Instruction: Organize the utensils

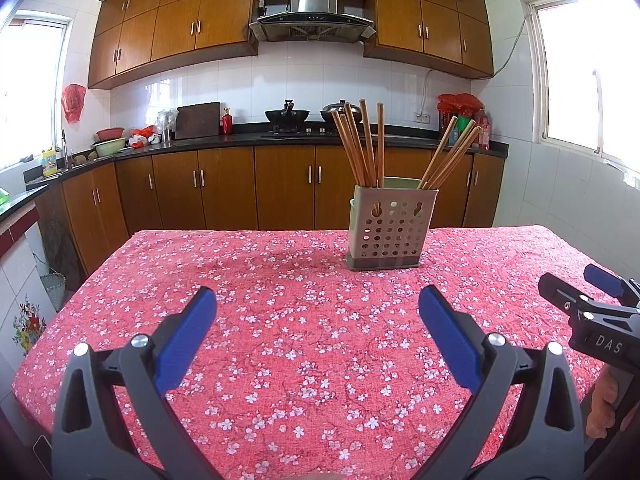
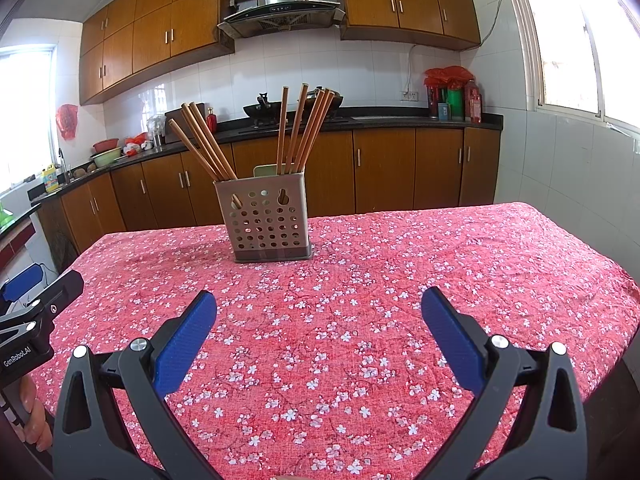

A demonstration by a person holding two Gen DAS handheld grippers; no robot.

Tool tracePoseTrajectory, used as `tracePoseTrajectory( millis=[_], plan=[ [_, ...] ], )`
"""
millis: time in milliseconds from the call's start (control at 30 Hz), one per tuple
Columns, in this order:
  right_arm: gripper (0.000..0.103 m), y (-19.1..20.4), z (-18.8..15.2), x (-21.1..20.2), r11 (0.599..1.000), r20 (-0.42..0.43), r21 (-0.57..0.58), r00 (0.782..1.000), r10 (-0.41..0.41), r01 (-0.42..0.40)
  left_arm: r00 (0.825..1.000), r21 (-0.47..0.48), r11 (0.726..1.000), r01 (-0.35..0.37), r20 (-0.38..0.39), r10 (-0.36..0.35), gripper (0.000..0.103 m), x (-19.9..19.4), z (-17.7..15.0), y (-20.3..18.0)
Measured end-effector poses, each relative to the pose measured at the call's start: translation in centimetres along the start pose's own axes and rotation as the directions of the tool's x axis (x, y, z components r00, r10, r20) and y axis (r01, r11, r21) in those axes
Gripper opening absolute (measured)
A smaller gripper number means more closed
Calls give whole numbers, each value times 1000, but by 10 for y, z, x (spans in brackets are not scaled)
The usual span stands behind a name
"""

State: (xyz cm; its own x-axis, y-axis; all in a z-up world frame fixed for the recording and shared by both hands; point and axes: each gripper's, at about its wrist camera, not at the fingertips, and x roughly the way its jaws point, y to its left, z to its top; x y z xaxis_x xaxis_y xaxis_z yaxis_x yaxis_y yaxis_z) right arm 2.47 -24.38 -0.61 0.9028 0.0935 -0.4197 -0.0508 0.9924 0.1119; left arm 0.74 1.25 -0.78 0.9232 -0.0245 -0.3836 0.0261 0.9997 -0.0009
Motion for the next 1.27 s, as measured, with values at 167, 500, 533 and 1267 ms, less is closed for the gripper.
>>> tracePoseTrajectory(
  millis=[167,500,533,1267],
  plan=[
    [101,0,0,0,1000,0,0,1000,0,0,1000,-2,1000,0,-1,0,99,0,0,0],
    [101,0,0,0,1000,0,0,1000,0,0,1000,0,1000,1,-1,-1,99,0,0,0],
    [101,0,0,0,1000,0,0,1000,0,0,1000,0,1000,1,-1,-1,99,0,0,0],
    [101,-3,0,0,1000,-3,4,1000,0,0,1000,-6,1000,2,-5,-2,99,2,-2,3]
  ],
)
